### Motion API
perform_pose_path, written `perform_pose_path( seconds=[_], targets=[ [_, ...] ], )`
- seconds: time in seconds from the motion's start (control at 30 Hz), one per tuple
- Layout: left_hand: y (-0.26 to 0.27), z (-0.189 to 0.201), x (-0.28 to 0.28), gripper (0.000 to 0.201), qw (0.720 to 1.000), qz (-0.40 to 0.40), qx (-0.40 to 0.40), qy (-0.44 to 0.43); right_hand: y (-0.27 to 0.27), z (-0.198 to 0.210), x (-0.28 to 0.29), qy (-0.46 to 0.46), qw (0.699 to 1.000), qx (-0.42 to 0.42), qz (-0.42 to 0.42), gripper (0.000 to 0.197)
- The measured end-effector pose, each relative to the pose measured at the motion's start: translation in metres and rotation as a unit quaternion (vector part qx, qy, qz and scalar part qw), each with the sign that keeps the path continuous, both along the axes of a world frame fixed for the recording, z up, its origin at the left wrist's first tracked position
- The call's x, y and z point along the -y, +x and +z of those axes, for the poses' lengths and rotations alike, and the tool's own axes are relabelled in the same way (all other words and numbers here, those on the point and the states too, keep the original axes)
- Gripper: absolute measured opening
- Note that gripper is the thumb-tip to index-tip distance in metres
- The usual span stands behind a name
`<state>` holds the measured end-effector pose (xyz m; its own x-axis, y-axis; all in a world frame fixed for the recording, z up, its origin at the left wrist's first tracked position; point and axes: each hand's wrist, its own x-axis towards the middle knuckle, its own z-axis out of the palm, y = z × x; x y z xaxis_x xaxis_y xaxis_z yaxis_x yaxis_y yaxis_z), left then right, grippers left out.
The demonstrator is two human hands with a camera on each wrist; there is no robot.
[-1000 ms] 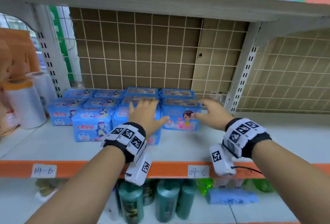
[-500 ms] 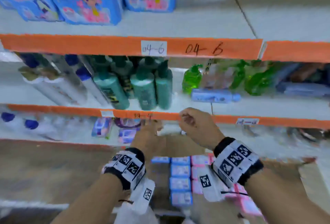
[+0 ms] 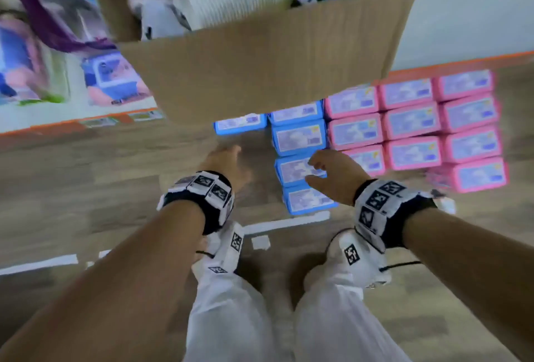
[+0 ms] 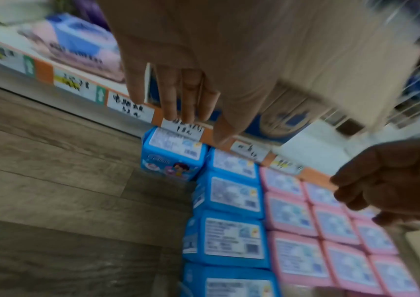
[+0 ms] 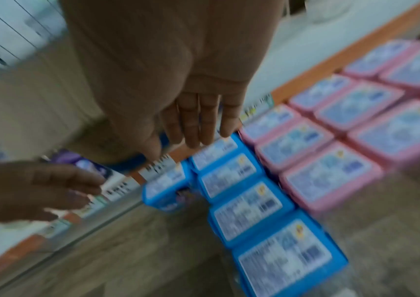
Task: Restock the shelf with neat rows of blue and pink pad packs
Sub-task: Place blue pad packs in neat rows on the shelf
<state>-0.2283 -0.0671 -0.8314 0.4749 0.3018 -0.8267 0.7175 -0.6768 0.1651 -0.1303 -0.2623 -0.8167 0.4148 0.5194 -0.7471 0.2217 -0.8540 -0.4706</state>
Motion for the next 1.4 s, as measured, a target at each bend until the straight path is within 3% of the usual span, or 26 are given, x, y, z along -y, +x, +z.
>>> perform_pose_path(
  seconds=[0.1,0.27,0.33,0.43,0.6,0.8,0.93,1.07,1.17,1.27,1.4],
  targets=[
    [0.019,-0.074,-0.015,0.058,0.996,-0.067,0.001,0.06,-0.022,-0.087,-0.002,-0.039,0.997,-0.005,-0.067,0.04],
    [0.036,-0.157,-0.024,0.072,0.962,-0.24,0.044,0.125,-0.06,-0.17,0.009,-0.1,0.968,0.128,-0.191,0.061],
    [0.039,-0.173,-0.026,0.084,0.96,-0.245,0.053,0.125,-0.073,-0.183,0.019,-0.114,0.952,0.134,-0.248,0.07],
    [0.042,-0.183,-0.025,0.104,0.979,-0.159,0.053,0.118,-0.084,-0.191,0.035,-0.109,0.932,0.133,-0.318,0.076],
    [0.04,-0.187,-0.009,0.122,0.979,-0.13,0.062,0.146,-0.096,-0.196,0.05,-0.098,0.932,0.146,-0.318,0.081],
    [0.043,-0.186,-0.015,0.119,0.963,-0.186,0.048,0.187,-0.105,-0.196,0.058,-0.049,0.928,0.117,-0.349,0.081],
    [0.022,-0.185,-0.004,0.103,0.942,-0.264,0.064,0.196,-0.117,-0.191,0.054,-0.033,0.962,0.119,-0.244,0.073],
    [0.014,-0.191,-0.005,0.083,0.935,-0.295,0.082,0.176,-0.131,-0.192,0.043,-0.023,0.985,0.165,0.031,0.066],
    [0.015,-0.195,-0.005,0.079,0.942,-0.258,0.126,0.172,-0.13,-0.193,0.041,-0.056,0.961,0.182,0.2,0.081],
    [0.004,-0.193,-0.001,0.084,0.957,-0.197,0.133,0.165,-0.124,-0.195,0.044,-0.036,0.918,0.301,0.256,0.075],
    [-0.026,-0.186,0.005,0.106,0.973,-0.164,0.083,0.142,-0.114,-0.198,0.038,-0.035,0.883,0.333,0.329,0.072]
  ],
)
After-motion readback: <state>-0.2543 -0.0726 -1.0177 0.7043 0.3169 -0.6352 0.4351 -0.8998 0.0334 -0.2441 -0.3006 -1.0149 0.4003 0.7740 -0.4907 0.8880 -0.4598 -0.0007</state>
